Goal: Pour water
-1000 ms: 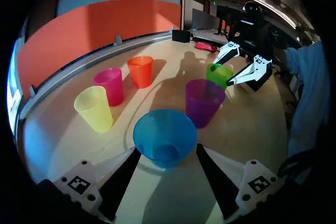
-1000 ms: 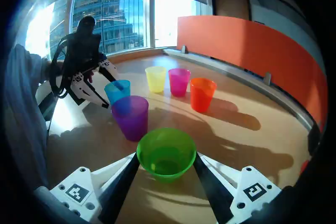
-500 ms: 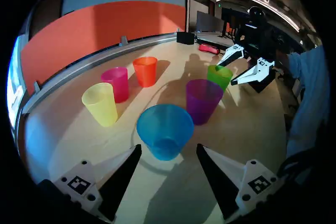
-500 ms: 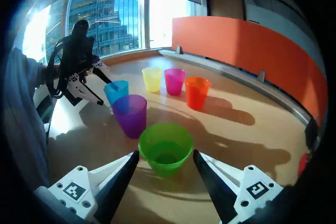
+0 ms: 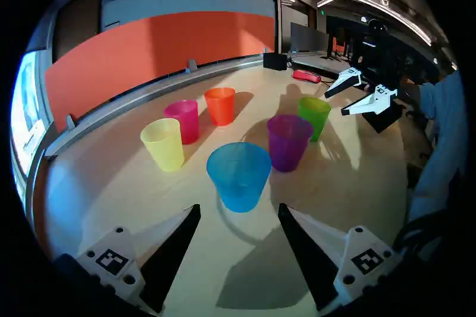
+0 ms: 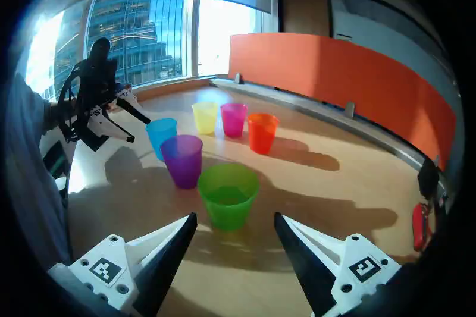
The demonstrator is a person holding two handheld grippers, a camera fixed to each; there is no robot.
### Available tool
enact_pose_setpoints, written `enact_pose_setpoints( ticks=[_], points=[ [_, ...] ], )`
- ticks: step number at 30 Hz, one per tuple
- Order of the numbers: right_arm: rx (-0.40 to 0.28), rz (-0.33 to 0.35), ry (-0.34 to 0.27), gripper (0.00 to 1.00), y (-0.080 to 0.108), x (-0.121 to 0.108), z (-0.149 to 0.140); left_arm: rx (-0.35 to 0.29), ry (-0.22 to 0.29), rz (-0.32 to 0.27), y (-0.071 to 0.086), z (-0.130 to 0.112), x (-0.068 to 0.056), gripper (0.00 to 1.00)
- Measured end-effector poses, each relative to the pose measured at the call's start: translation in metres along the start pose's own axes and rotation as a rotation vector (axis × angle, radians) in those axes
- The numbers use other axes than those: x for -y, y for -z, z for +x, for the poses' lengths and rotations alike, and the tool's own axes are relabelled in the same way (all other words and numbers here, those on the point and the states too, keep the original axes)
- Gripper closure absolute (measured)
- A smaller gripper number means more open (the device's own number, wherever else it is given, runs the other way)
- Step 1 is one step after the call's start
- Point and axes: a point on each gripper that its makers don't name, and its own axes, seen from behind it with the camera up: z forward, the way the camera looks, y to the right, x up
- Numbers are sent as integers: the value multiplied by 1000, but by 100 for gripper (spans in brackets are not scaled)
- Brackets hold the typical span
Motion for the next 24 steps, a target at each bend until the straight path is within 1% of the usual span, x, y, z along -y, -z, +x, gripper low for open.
enact_pose_setpoints(
  ticks=[5, 11, 14, 20, 24],
  points=[
    [-33, -42, -17, 0, 12, -2, 1, -24, 12, 48, 11, 1, 5, 3],
    [-100, -91, -55, 0, 23, -6, 13, -86, 23, 114, 22, 9, 10, 3],
    [-138, -120, -67, 0, 28, -10, 22, -120, 25, 151, 28, 16, 16, 3],
    [-212, -168, -90, 0, 35, -18, 43, -191, 35, 238, 40, 29, 35, 3],
    [-263, -219, -104, 0, 38, -30, 58, -253, 44, 296, 49, 44, 47, 3]
  ],
)
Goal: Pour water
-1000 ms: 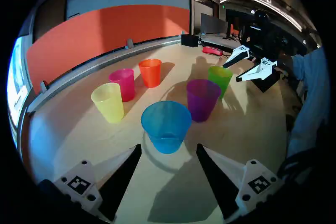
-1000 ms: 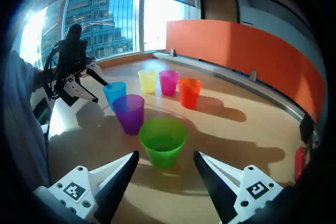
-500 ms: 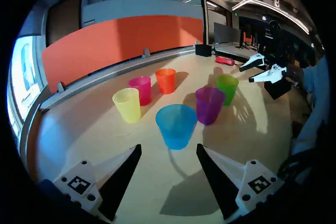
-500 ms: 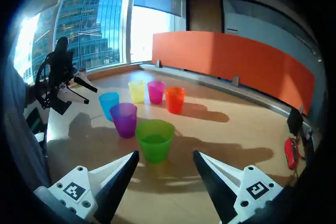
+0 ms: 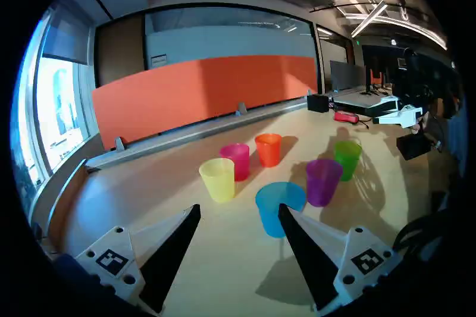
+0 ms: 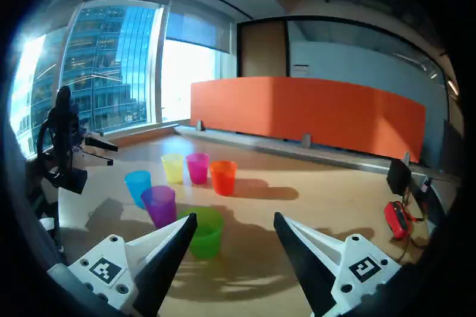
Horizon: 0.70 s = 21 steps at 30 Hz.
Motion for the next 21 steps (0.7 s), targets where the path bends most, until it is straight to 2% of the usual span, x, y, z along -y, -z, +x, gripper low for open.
enact_pose_setpoints(
  ticks=[11, 21],
  points=[
    [-165, -137, 4, 0, -3, -22, 53, -174, 36, 141, 12, 49, 33, 3],
    [-258, -302, 19, 0, 6, -52, 77, -283, 21, 268, 23, 79, 55, 3]
  ],
)
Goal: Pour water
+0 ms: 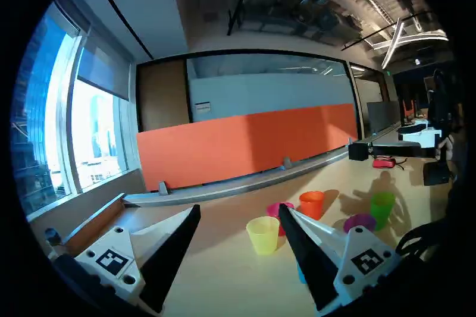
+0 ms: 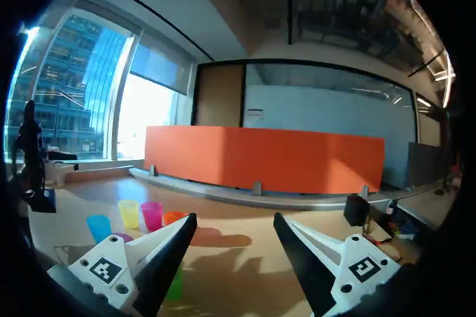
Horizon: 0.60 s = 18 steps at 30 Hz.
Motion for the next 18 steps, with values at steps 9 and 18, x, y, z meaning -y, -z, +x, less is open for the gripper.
enact_pose_setpoints(
  ticks=[9, 18],
  points=[
    [-58, -144, -8, 0, 2, -24, 13, -26, 28, 86, -1, 10, 10, 3],
    [-64, -200, -17, 0, 5, -26, 8, -10, 70, 128, -3, 2, 12, 3]
  ],
)
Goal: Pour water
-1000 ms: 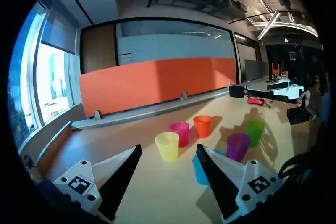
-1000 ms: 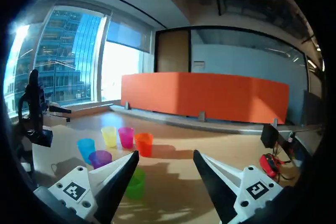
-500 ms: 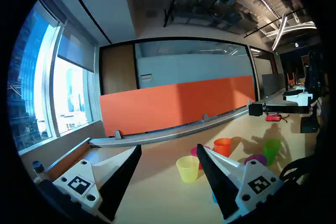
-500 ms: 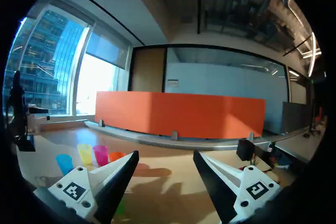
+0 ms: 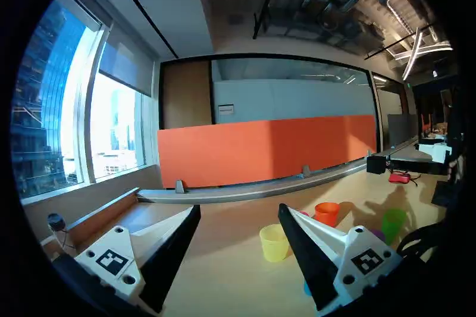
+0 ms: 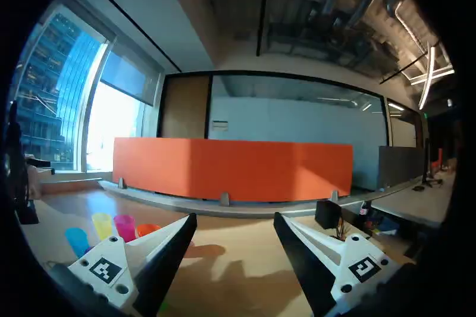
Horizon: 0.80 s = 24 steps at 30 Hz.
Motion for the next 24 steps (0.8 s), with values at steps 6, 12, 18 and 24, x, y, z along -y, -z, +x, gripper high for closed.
enact_pose_setpoints(
  ticks=[6, 12, 18, 24],
  points=[
    [1, -18, -20, 0, 0, -1, -4, 11, 1, 31, -1, -12, 2, 3],
    [5, -17, -47, 0, 0, -2, -8, 15, 7, 67, -1, -26, 6, 3],
    [15, -19, -50, 0, 2, -1, -10, 24, 14, 99, -2, -46, 11, 3],
    [37, -5, -46, 0, 4, 8, -16, 29, 31, 93, -8, -64, 5, 3]
  ],
)
